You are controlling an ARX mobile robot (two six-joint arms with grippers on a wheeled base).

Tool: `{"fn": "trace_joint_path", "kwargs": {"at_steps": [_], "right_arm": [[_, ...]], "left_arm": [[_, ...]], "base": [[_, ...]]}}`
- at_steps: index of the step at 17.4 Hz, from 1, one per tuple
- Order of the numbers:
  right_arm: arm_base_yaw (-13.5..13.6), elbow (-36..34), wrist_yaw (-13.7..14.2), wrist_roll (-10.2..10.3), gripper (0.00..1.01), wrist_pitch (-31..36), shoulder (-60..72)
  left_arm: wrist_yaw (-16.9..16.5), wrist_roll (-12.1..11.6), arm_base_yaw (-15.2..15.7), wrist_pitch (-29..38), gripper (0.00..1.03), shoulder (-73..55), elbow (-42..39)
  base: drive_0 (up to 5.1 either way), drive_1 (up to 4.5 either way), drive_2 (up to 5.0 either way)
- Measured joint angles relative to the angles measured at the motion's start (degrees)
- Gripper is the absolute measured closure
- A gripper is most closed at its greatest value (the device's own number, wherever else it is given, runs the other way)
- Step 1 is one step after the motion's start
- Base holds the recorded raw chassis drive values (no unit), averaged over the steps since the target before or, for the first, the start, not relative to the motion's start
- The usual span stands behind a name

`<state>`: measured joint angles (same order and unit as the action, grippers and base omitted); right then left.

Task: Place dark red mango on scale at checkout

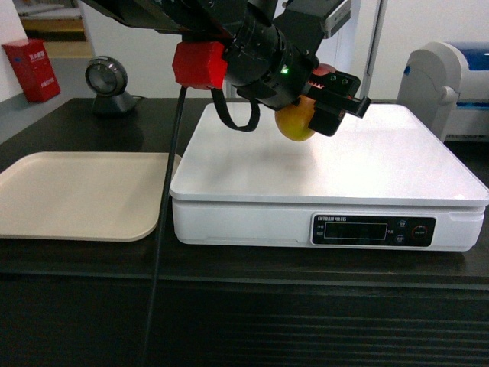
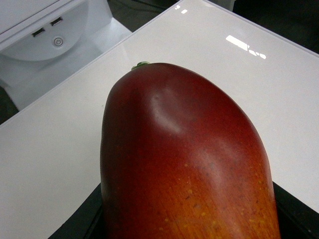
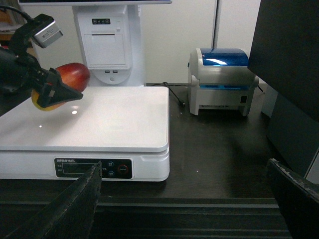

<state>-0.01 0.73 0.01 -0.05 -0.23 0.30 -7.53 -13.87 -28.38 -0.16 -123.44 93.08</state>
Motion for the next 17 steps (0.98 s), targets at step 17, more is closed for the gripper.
{"fn": "trace_joint_path", "kwargs": {"at_steps": [17], "right_arm": [[0.0,0.0,0.0,0.0,0.03,0.0,0.0]], "left_arm": [[2.03,-1.25,-1.2,-5.16,0.03,-10.38,11.74]], "base": [[0.0,0.0,0.0]]}}
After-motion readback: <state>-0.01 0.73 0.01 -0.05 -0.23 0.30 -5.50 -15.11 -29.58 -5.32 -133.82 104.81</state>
